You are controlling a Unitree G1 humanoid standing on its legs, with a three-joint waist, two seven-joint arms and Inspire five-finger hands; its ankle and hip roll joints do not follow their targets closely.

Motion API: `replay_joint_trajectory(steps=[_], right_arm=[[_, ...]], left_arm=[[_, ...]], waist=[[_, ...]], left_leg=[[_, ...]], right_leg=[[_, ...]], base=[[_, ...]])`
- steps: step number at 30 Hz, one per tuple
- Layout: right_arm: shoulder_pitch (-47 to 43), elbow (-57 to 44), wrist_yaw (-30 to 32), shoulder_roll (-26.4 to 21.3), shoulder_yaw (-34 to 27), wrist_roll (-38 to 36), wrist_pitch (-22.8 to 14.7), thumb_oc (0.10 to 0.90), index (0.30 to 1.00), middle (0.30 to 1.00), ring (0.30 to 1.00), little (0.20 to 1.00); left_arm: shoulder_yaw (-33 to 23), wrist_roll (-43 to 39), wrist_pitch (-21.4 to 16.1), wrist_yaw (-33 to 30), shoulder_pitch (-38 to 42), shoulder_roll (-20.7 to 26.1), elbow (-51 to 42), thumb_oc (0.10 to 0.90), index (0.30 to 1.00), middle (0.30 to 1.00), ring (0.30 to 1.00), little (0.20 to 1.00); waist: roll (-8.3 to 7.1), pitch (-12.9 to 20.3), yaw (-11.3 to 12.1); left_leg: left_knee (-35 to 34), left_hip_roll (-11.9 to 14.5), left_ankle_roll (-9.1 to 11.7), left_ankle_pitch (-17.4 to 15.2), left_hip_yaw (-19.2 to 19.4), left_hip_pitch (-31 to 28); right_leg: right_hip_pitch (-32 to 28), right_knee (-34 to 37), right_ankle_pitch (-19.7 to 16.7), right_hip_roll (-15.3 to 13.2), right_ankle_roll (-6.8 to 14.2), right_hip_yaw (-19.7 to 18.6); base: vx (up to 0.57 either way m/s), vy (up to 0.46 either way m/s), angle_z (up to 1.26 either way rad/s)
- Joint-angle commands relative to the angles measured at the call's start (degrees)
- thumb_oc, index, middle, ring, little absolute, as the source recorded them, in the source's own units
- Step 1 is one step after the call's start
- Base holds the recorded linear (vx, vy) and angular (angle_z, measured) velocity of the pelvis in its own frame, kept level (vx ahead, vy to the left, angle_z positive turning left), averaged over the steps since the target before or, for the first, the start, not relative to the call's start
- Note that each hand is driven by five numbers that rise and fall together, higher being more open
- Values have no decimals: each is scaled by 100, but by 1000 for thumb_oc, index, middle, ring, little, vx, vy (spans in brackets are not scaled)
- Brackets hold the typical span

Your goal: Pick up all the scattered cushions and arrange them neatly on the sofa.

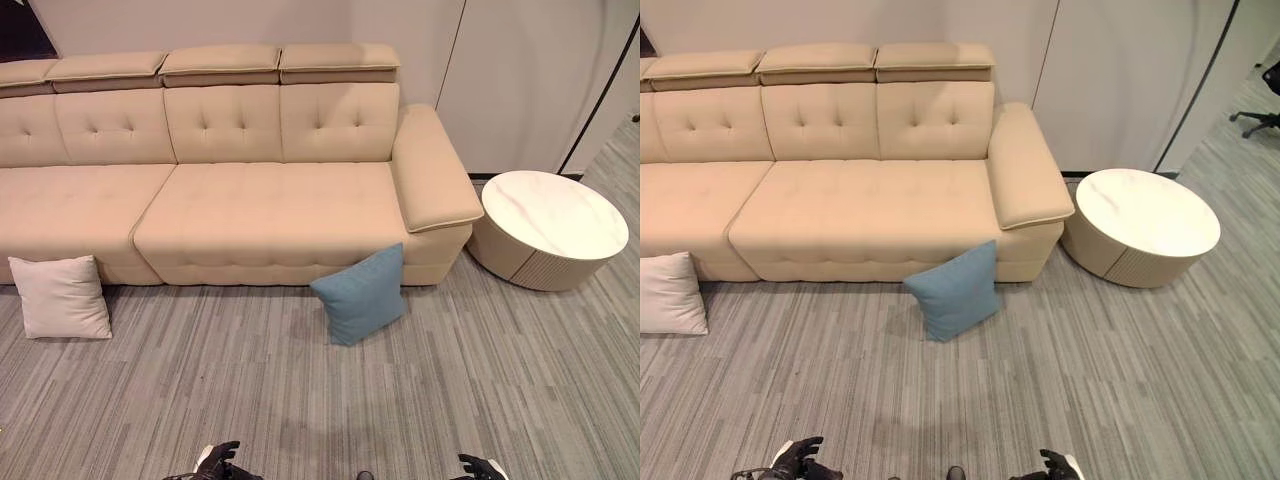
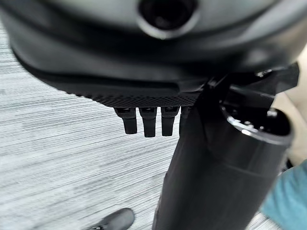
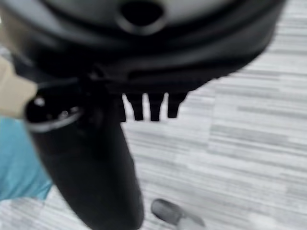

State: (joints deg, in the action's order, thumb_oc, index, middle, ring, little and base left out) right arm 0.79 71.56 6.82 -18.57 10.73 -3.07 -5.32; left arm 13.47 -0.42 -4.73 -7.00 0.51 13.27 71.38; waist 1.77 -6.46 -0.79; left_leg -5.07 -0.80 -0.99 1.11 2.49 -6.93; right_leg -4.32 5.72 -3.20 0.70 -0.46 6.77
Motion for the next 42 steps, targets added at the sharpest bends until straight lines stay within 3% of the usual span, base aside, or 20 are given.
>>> replay_joint_trajectory(steps=[1,16,19,24,26,30,34,35,37,39,42], right_arm=[[-210,171,222,-2,73,-33,-100,800,900,900,900,900],[-192,83,243,53,38,-115,-42,800,900,900,900,900],[-227,101,266,47,76,-74,15,800,900,900,900,900],[-329,61,256,59,187,-32,33,800,900,900,900,900],[-324,50,247,67,189,-41,28,800,900,900,900,900],[-278,23,238,77,109,-201,-9,800,900,900,900,900],[-127,-333,341,259,183,-312,-86,800,900,900,900,900],[-93,-353,391,274,164,-330,-85,800,900,900,900,900],[-72,-365,438,280,159,-391,-114,800,900,900,900,900],[-45,-360,468,280,155,-417,-108,800,900,900,900,900],[-1,-299,489,225,165,-358,-94,800,900,900,900,900]], left_arm=[[-7,89,-140,-106,331,-4,249,800,900,900,900,900],[36,55,-92,-166,312,-89,247,800,900,900,900,900],[82,54,-79,-185,399,-53,198,800,900,900,900,900],[102,10,-82,-209,481,5,119,800,900,900,900,900],[105,-1,-87,-206,495,22,91,800,900,900,900,900],[198,18,-105,-201,569,-11,84,800,900,900,900,900],[322,-36,-106,-281,687,-92,53,800,900,900,900,900],[358,-80,-89,-322,742,-144,18,800,900,900,900,900],[378,-145,-101,-361,747,-186,-4,800,900,900,900,900],[385,-235,-112,-371,731,-212,-31,800,900,900,900,900],[381,-257,-86,-387,668,-257,1,800,900,900,900,900]], waist=[[-177,110,50],[-219,33,51],[-264,-94,63],[-256,-226,112],[-258,-234,101],[-251,-249,-13],[-279,-386,-142],[-306,-479,-164],[-310,-525,-159],[-307,-523,-137],[-305,-481,-85]], left_leg=[[7,125,282,-207,72,128],[28,65,162,-291,183,87],[293,56,76,-404,334,284],[325,156,84,-415,548,331],[333,190,109,-409,580,315],[479,229,181,-444,481,360],[1299,391,379,-467,511,703],[1966,506,491,-258,520,1040],[2360,516,506,-125,416,1269],[2380,398,454,-151,263,1440],[1828,209,376,-307,171,1546]], right_leg=[[-202,-72,398,-430,708,67],[-163,-101,331,-465,736,-87],[166,-425,295,-490,769,-244],[514,-892,365,-508,794,98],[526,-952,435,-500,762,223],[448,-834,535,-412,625,102],[319,-708,603,-328,443,31],[219,-635,612,-317,349,46],[162,-593,625,-296,276,32],[110,-532,633,-285,268,-10],[-18,-409,683,-273,333,-80]], base=[[0,0,0],[6,11,-4],[-77,18,-27],[-46,-46,-67],[38,-105,-44],[37,-154,8],[2,-154,17],[28,-173,29],[60,-115,21],[105,-39,-29],[178,31,-16]])
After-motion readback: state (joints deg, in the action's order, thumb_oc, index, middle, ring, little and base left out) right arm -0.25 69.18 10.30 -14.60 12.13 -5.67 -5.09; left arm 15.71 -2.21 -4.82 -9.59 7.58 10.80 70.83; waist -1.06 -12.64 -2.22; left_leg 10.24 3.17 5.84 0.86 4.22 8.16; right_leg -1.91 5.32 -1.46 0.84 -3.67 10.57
